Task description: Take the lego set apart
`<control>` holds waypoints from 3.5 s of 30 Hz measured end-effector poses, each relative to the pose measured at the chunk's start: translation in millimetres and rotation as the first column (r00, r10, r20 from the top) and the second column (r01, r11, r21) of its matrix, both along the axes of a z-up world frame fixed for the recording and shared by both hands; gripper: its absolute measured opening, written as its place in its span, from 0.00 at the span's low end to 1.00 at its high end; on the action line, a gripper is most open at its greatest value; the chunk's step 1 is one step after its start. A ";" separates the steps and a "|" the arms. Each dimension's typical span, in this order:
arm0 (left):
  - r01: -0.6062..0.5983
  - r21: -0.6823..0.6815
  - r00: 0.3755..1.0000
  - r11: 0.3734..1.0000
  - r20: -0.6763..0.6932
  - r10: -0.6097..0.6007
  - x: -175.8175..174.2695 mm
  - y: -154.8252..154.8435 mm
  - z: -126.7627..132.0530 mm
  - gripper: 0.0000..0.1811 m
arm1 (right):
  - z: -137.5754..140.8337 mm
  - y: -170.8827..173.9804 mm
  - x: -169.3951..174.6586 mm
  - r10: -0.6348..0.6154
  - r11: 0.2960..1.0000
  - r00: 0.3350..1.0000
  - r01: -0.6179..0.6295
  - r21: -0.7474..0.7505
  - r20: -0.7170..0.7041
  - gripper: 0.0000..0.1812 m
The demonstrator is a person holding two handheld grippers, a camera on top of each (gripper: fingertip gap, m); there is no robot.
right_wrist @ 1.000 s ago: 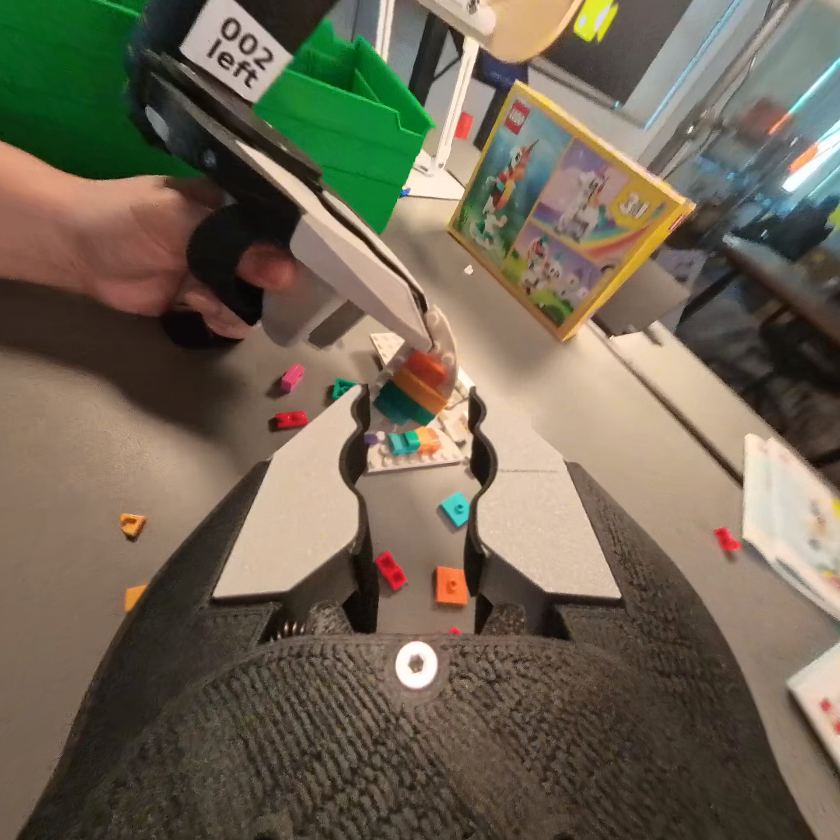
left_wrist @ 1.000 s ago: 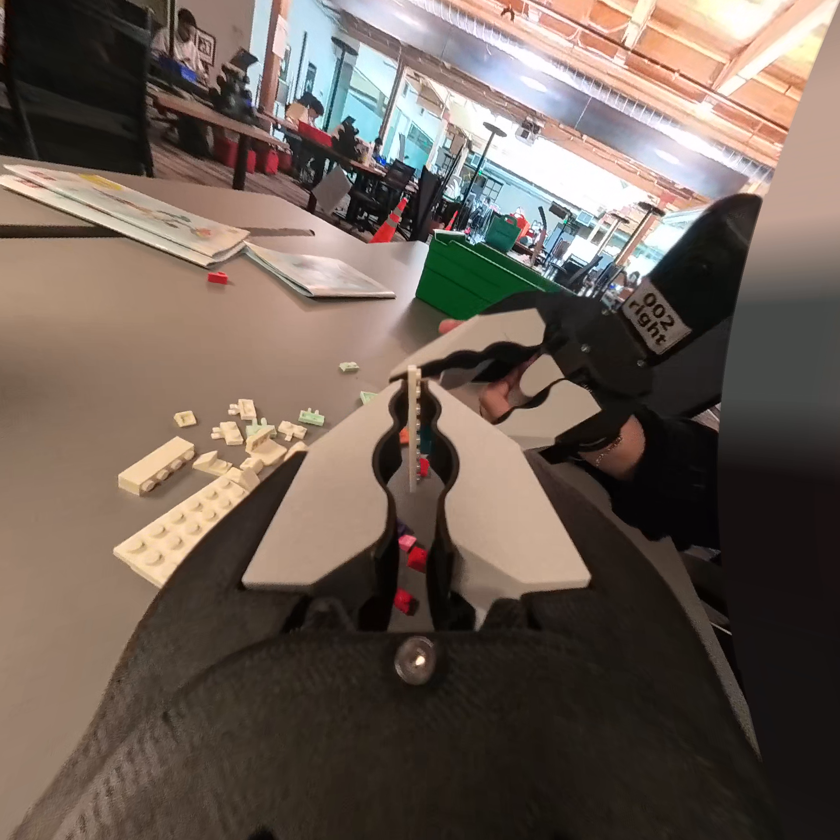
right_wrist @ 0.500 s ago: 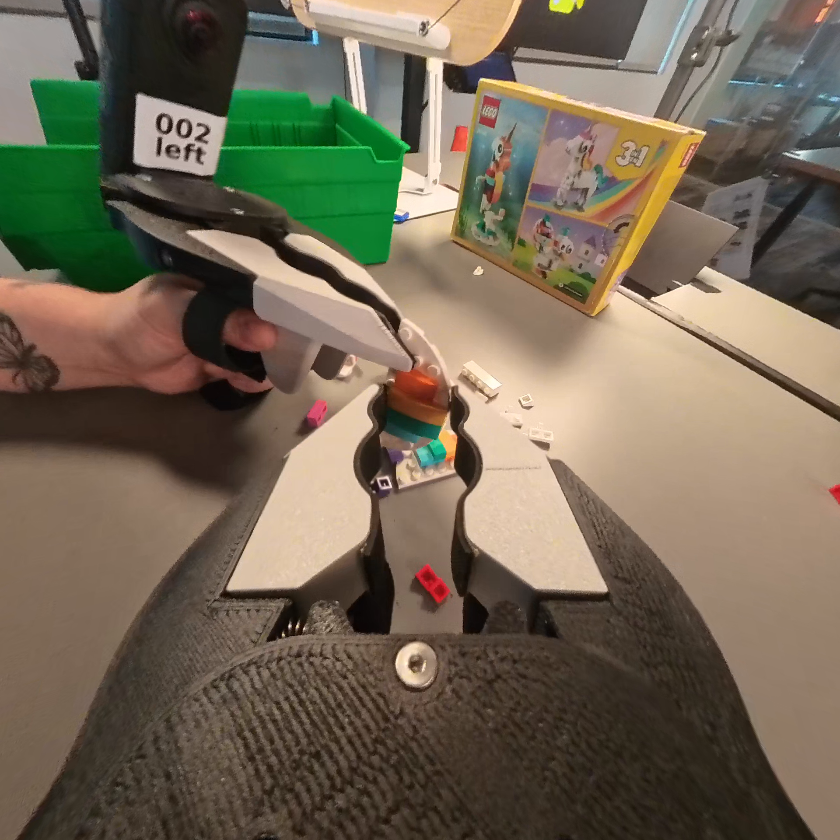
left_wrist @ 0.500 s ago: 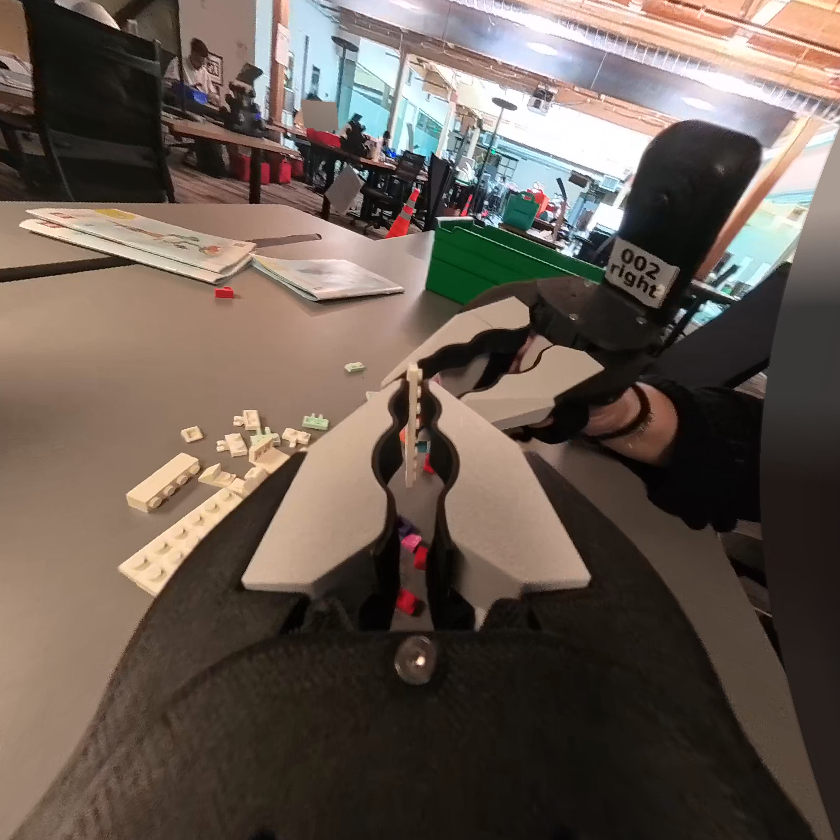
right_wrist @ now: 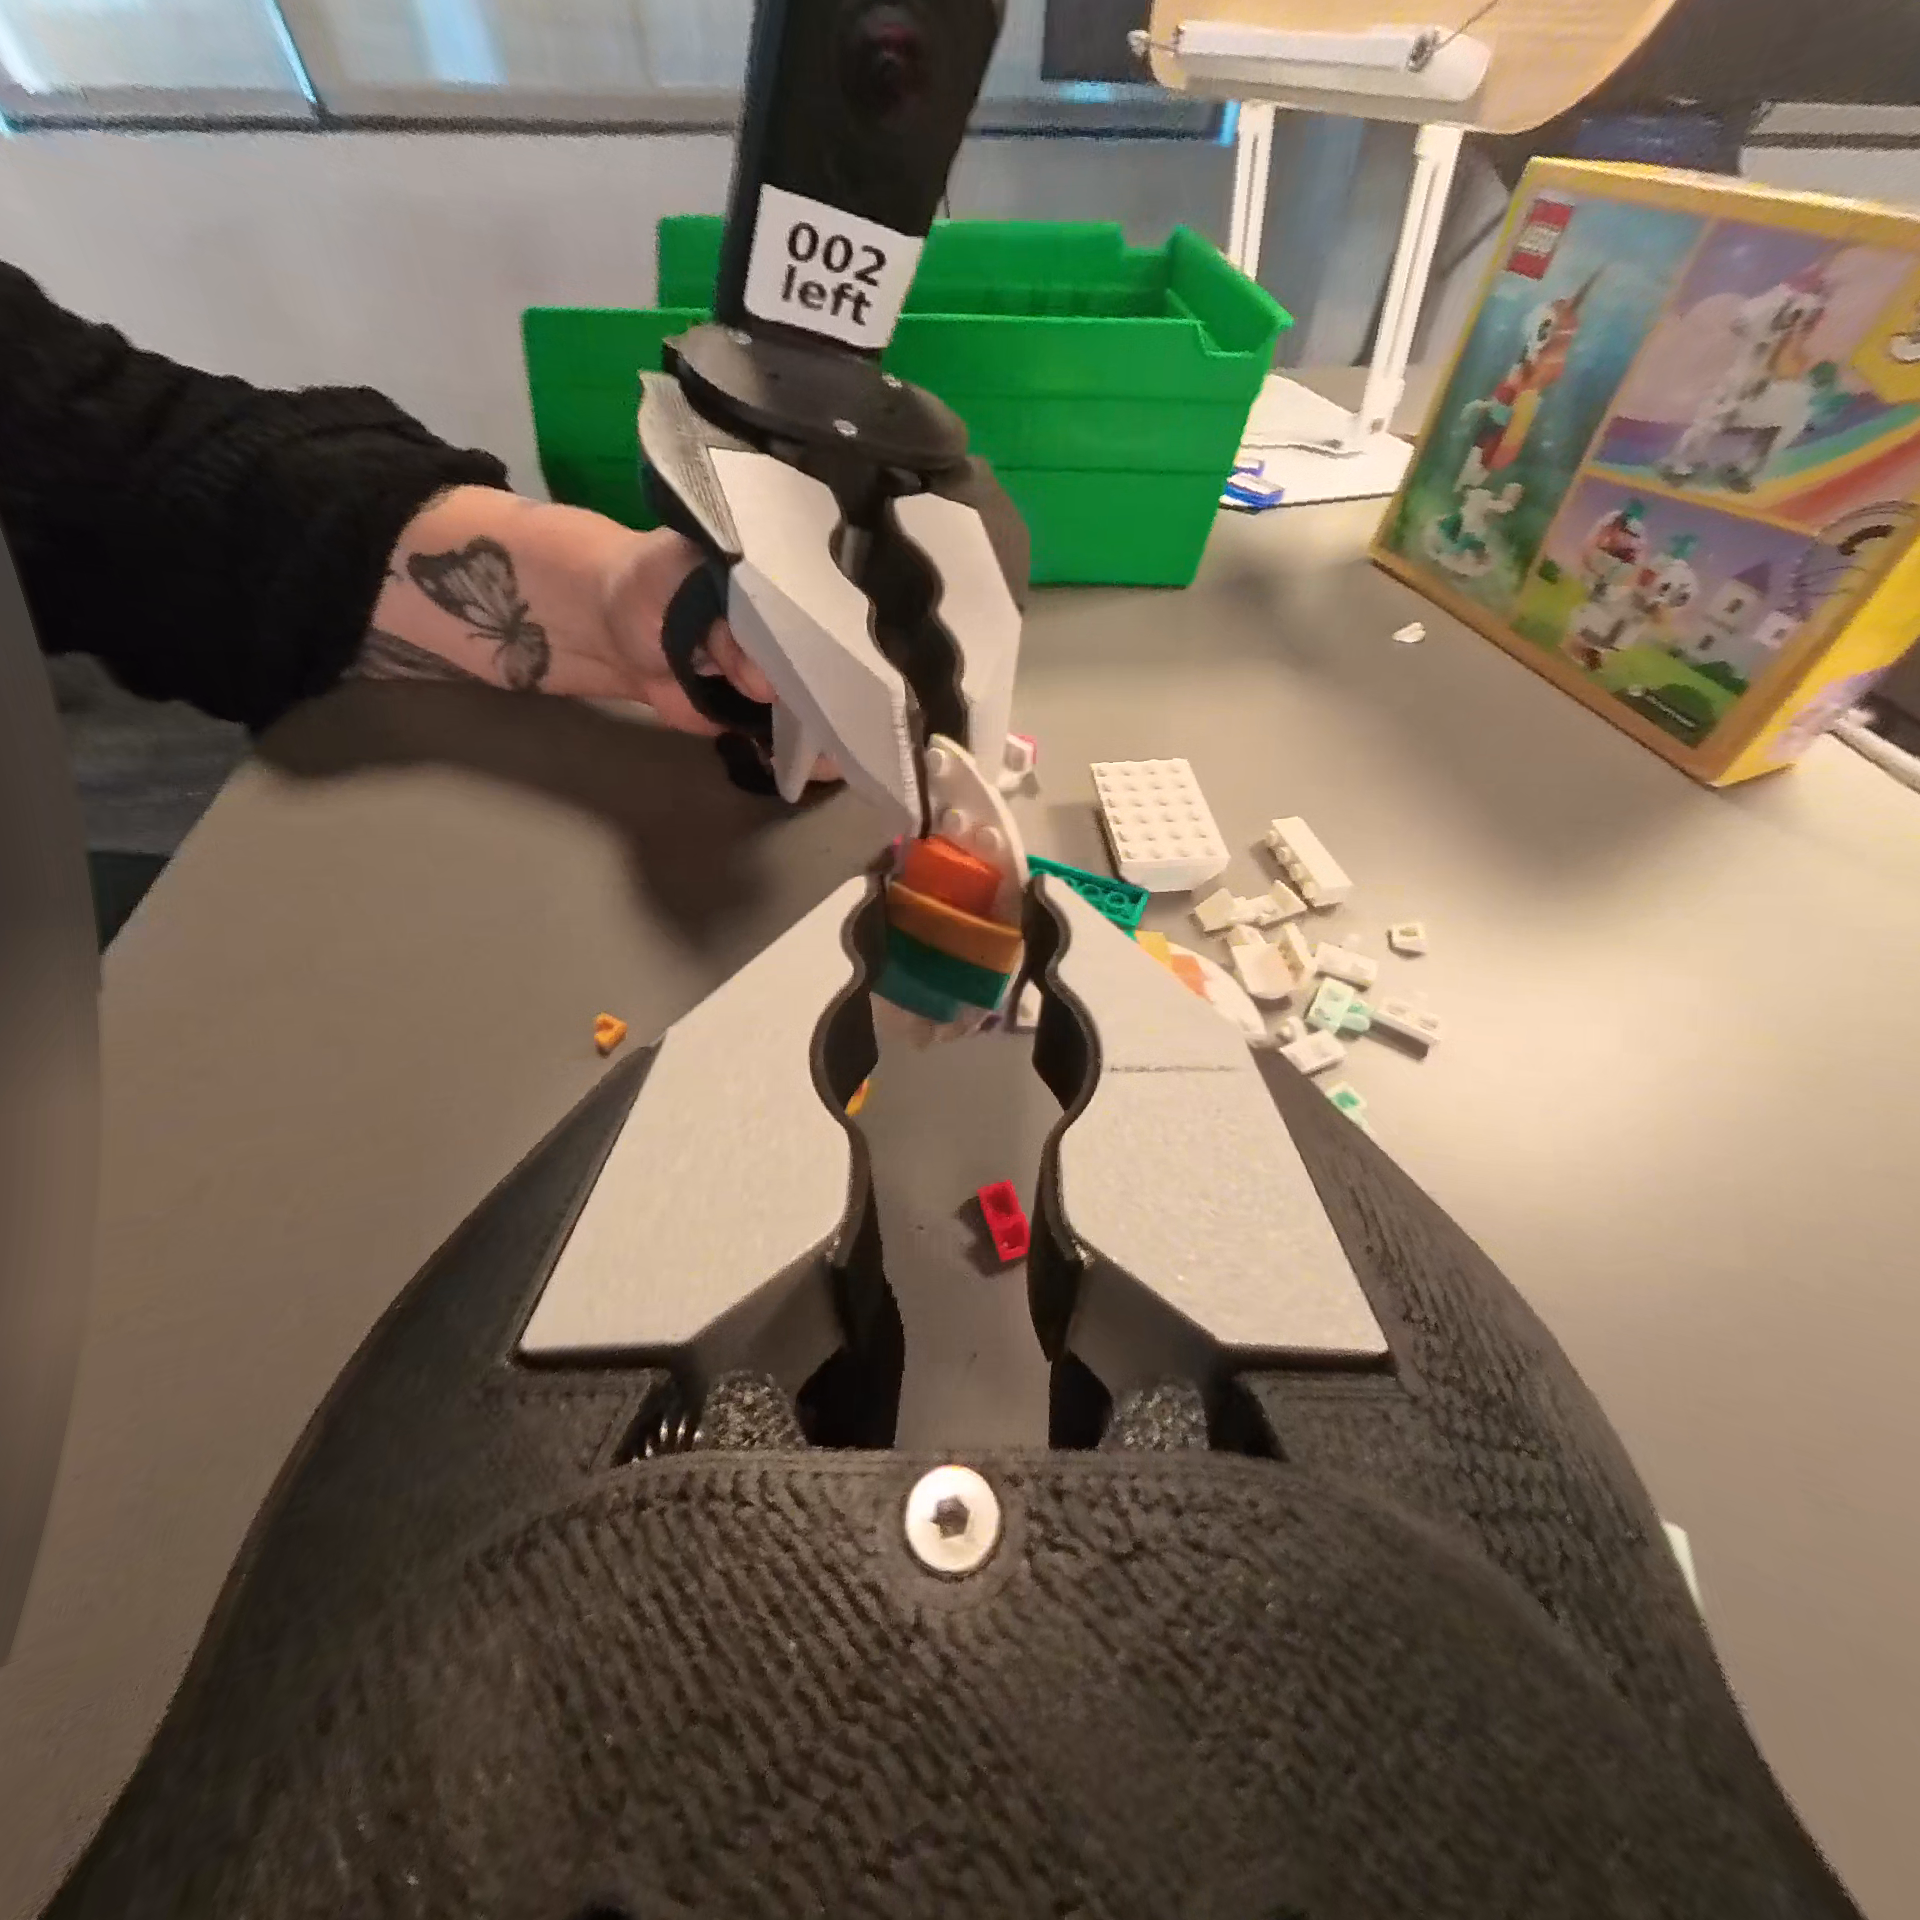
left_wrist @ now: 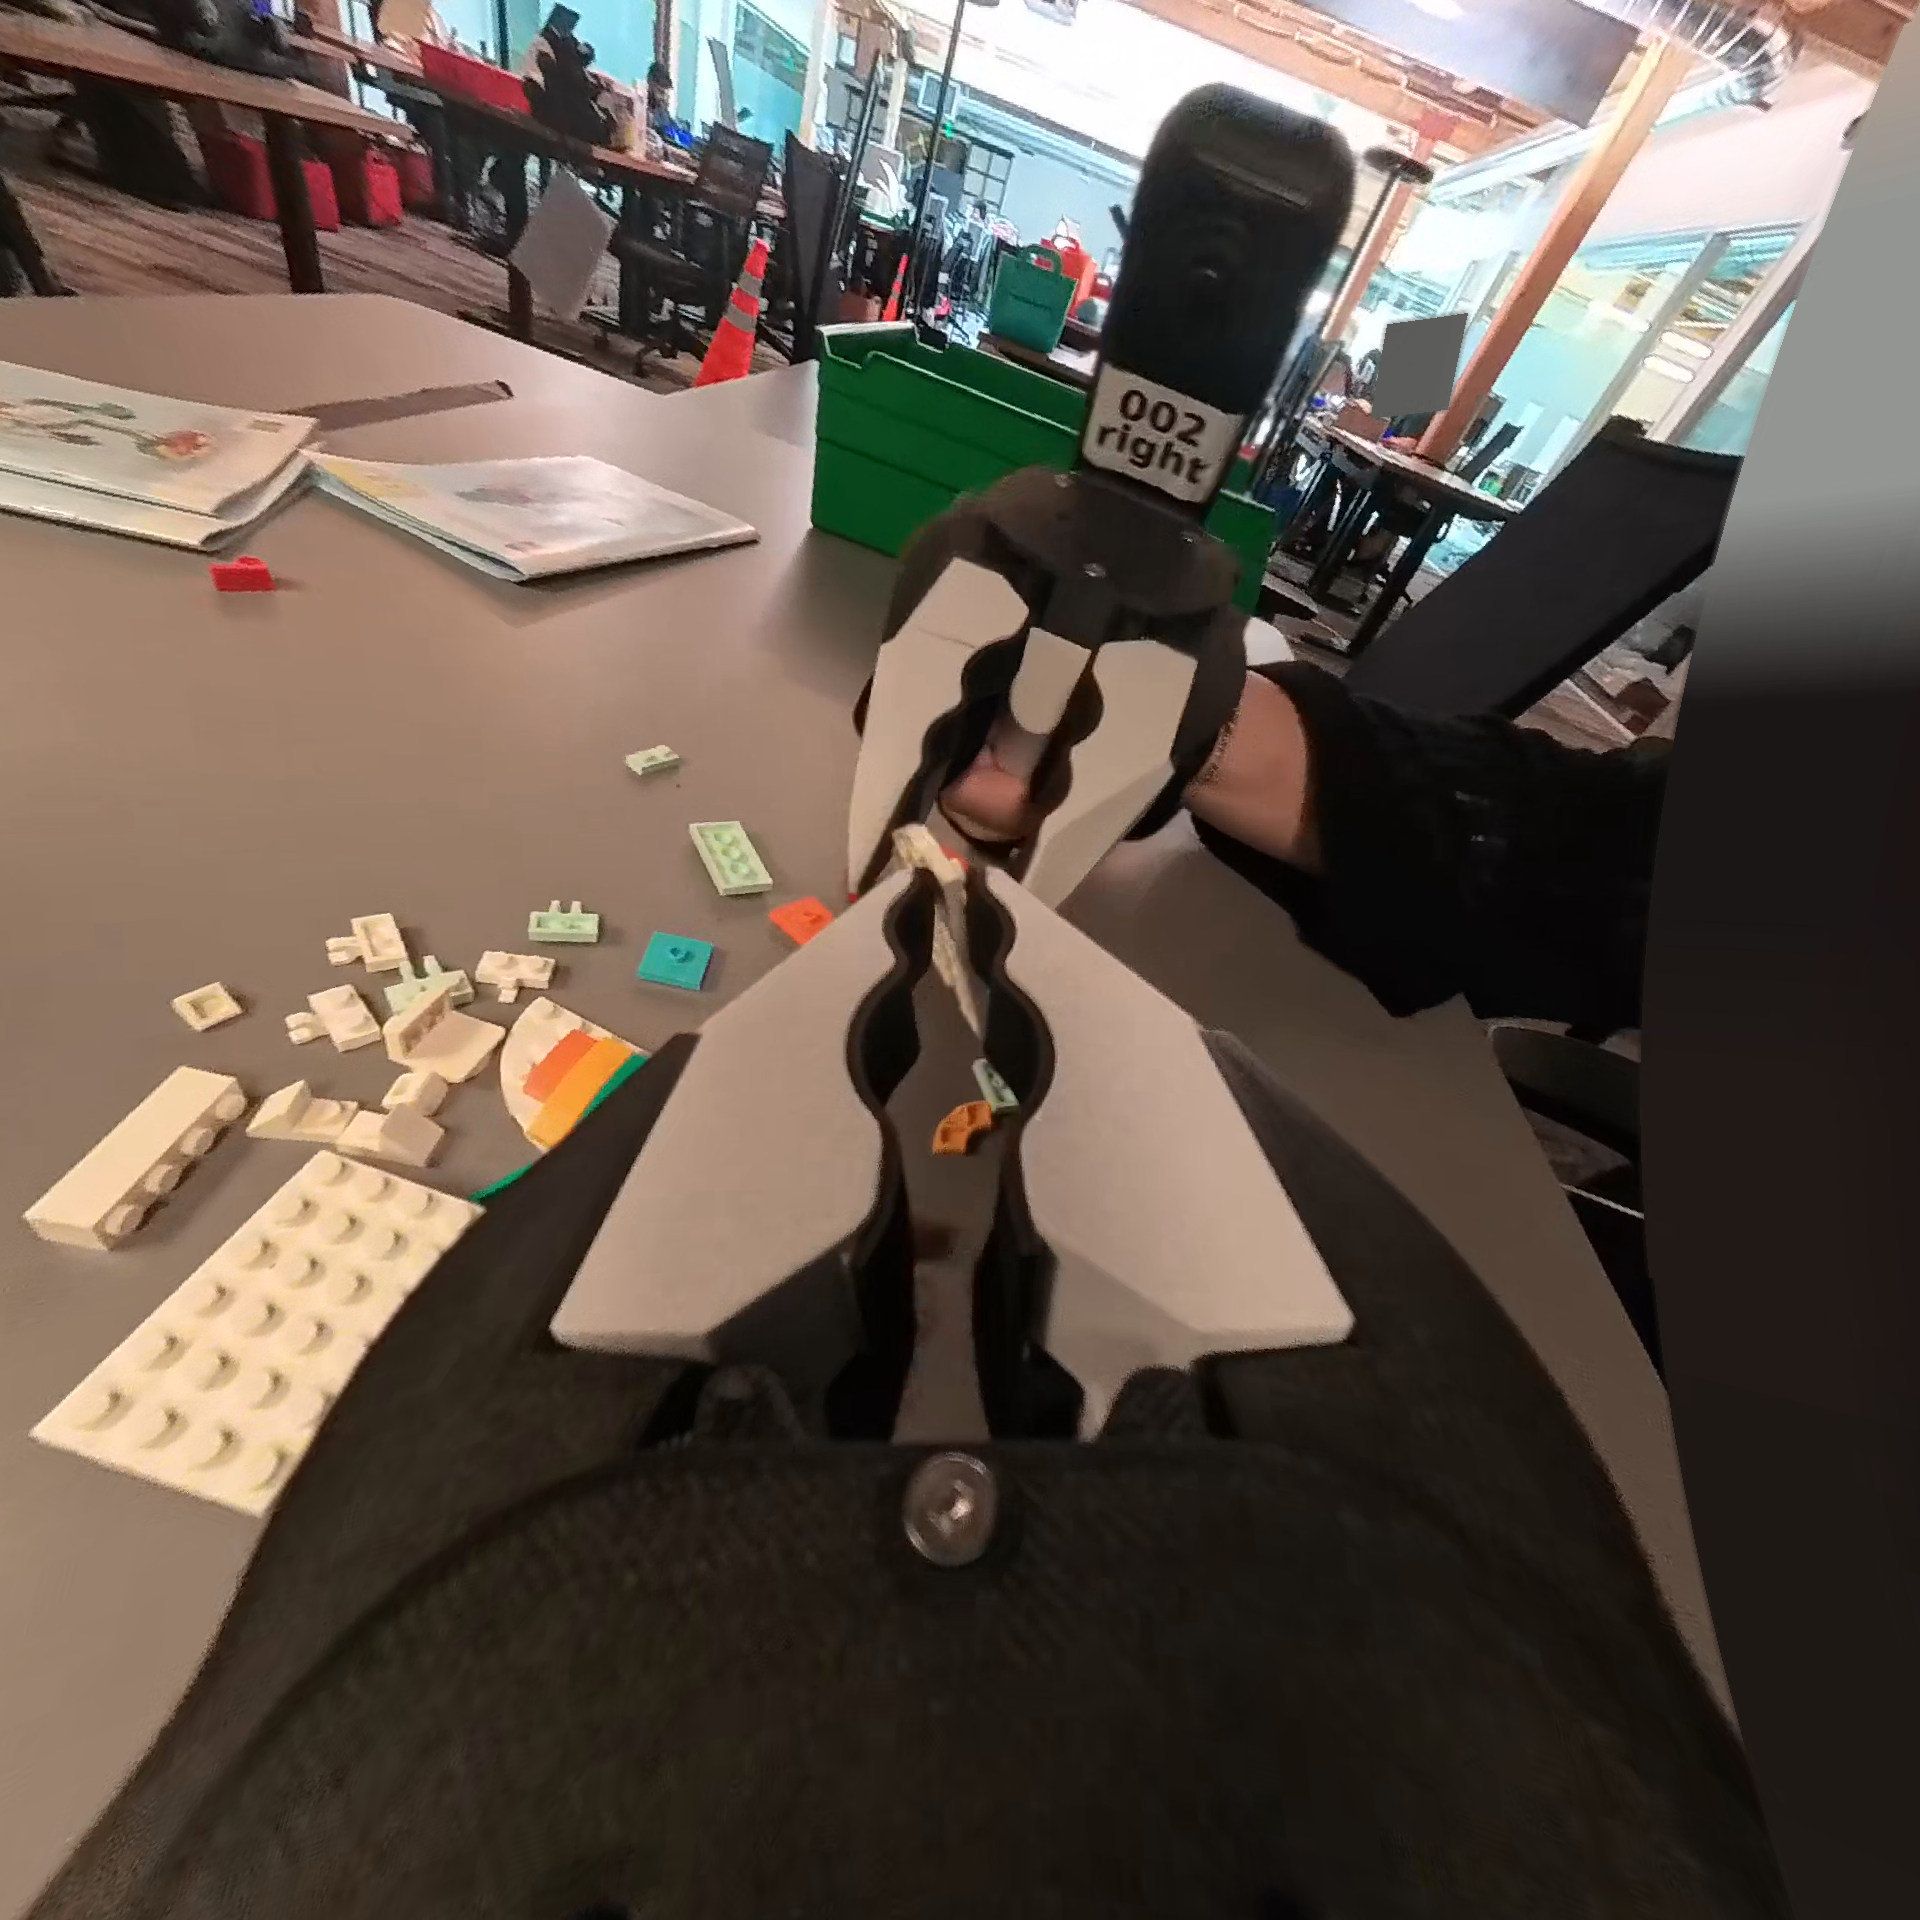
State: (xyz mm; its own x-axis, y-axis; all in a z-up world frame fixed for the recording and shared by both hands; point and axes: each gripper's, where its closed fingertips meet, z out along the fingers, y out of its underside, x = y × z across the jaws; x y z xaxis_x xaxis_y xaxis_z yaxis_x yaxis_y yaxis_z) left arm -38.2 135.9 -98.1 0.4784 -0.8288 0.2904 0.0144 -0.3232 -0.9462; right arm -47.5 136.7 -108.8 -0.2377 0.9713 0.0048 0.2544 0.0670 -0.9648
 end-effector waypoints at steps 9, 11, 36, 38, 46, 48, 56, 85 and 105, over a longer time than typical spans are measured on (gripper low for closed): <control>0.041 -0.005 0.999 0.999 0.011 -0.041 5.6 -5.3 0.8 0.04 | 4.1 -6.4 7.4 0.124 0.985 0.992 -0.124 -0.116 -0.008 0.14; 0.053 0.004 0.998 0.999 0.025 -0.053 7.3 -7.2 3.0 0.04 | 7.0 -8.2 9.3 0.151 0.974 0.988 -0.152 -0.166 -0.021 0.14; -0.002 -0.026 0.998 1.000 -0.064 0.001 -0.3 0.2 -8.5 0.13 | -10.4 7.5 -1.5 -0.147 0.934 0.983 0.102 0.343 0.109 0.13; 0.003 -0.047 0.995 0.999 -0.103 -0.008 2.6 -0.6 -14.8 0.06 | -15.0 4.1 -2.1 -0.144 0.917 0.980 0.079 0.391 0.138 0.13; -0.106 -0.047 0.980 0.993 -0.172 0.097 -7.4 11.2 -22.4 0.05 | -17.6 15.6 -15.8 -0.299 0.741 0.951 0.176 0.648 0.084 0.14; -0.132 -0.054 0.980 0.990 -0.158 0.122 -10.7 14.1 -21.4 0.05 | -16.8 19.0 -18.6 -0.333 0.717 0.941 0.209 0.665 0.063 0.14; -0.187 -0.042 0.979 0.981 -0.089 0.183 -21.7 21.3 -12.6 0.05 | -5.7 21.1 -21.7 -0.352 0.650 0.935 0.279 0.707 -0.045 0.18; -0.173 -0.237 0.980 0.956 0.051 0.190 -27.6 23.7 -15.9 0.05 | -5.0 21.0 -25.9 -0.399 0.621 0.915 0.315 0.718 -0.056 0.13; -0.093 -0.217 0.981 0.972 0.145 0.126 -23.3 20.8 -4.0 0.07 | 11.6 31.9 -18.0 -0.445 0.674 0.888 0.418 0.609 -0.117 0.13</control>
State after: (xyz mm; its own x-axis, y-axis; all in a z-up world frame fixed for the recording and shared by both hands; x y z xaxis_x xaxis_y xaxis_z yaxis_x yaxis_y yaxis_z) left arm -61.5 156.7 -102.0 0.4973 -0.6871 0.5297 0.2037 -0.5011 -0.8411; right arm -65.5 168.6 -97.2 0.1943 0.7572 0.6236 0.4391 0.5013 -0.7455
